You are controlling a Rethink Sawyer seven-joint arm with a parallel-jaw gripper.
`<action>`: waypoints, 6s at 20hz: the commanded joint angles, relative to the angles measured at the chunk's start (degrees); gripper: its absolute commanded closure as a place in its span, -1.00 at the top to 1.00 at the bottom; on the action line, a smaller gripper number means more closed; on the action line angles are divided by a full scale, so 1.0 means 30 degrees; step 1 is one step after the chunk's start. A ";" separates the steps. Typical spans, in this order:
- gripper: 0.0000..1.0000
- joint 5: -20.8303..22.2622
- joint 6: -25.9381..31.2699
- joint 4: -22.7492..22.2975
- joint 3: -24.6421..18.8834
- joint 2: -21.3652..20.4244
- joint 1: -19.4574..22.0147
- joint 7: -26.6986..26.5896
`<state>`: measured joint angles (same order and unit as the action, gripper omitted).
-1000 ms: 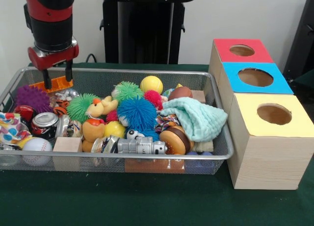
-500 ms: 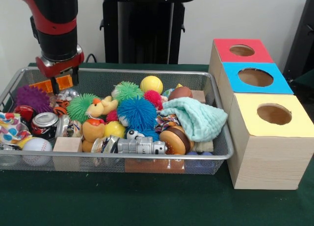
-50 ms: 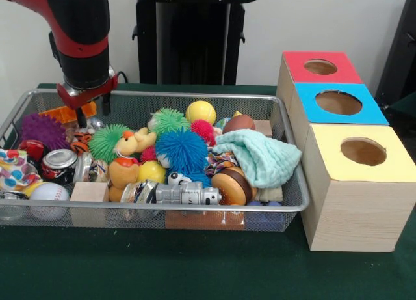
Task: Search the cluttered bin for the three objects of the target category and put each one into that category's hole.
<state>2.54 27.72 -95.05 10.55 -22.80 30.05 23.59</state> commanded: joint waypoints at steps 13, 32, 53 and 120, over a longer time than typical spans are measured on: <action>1.00 -0.0373 -0.0266 0.3014 0.2544 0.3387 -0.2392 0.6225; 1.00 -0.0799 -0.4444 0.2983 -0.1756 0.4568 0.0901 0.4545; -1.00 -0.1109 -0.0303 0.3204 0.0732 0.2274 -0.2266 0.7018; -1.00 -0.9437 0.1377 0.2955 -0.2081 -0.0554 -0.5450 0.9877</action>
<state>-22.76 30.01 -86.80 7.43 -25.48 13.64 33.39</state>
